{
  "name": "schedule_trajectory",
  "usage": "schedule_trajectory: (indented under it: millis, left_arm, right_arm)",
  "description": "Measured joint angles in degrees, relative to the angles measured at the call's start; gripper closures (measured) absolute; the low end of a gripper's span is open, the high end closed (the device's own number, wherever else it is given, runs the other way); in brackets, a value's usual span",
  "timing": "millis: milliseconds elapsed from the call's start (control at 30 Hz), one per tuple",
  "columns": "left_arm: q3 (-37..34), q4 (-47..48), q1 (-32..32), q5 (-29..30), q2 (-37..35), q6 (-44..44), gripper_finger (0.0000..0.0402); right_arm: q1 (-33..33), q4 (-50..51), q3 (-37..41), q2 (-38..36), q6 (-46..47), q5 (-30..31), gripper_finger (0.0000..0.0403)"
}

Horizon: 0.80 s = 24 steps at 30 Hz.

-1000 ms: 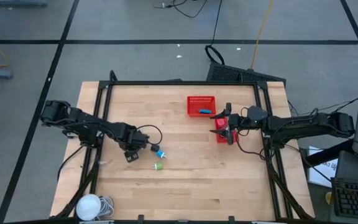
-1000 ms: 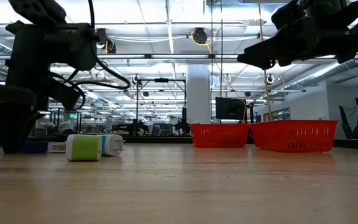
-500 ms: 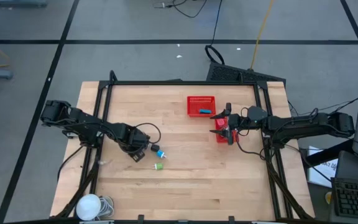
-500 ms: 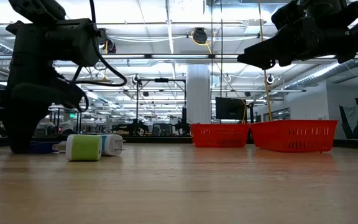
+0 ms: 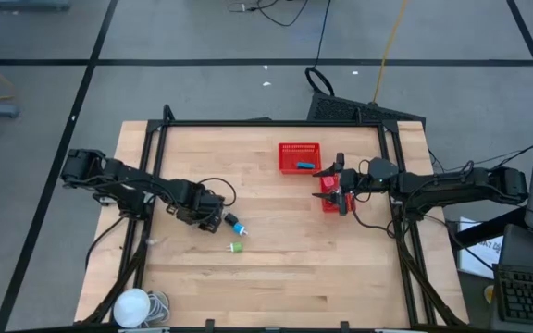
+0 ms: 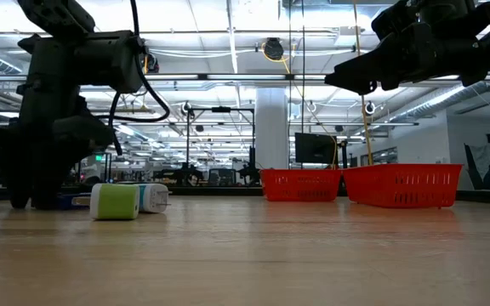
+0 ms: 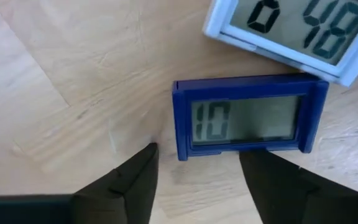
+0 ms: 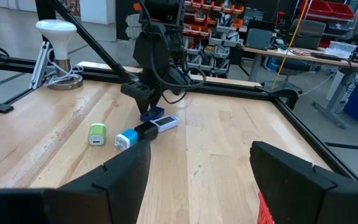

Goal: Pick & Place Office items
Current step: Put the dark blue digital clock into the top red bin

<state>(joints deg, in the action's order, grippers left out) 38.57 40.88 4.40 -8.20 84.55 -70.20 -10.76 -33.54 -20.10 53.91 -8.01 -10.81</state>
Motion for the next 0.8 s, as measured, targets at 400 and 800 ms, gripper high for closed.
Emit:
schedule_trajectory:
  millis: [400, 800]
  left_arm:
    - [0.0, -2.6, -0.8, -2.6, 0.0, 8.1, 0.0131]
    - [0.1, -0.4, -5.0, -4.6, 0.0, 27.9, 0.0131]
  right_arm:
    - [0.0, 0.0, 0.0, 0.0, -0.1, 0.0, 0.014]
    - [0.0, 0.0, 0.0, 0.0, -0.2, 0.0, 0.014]
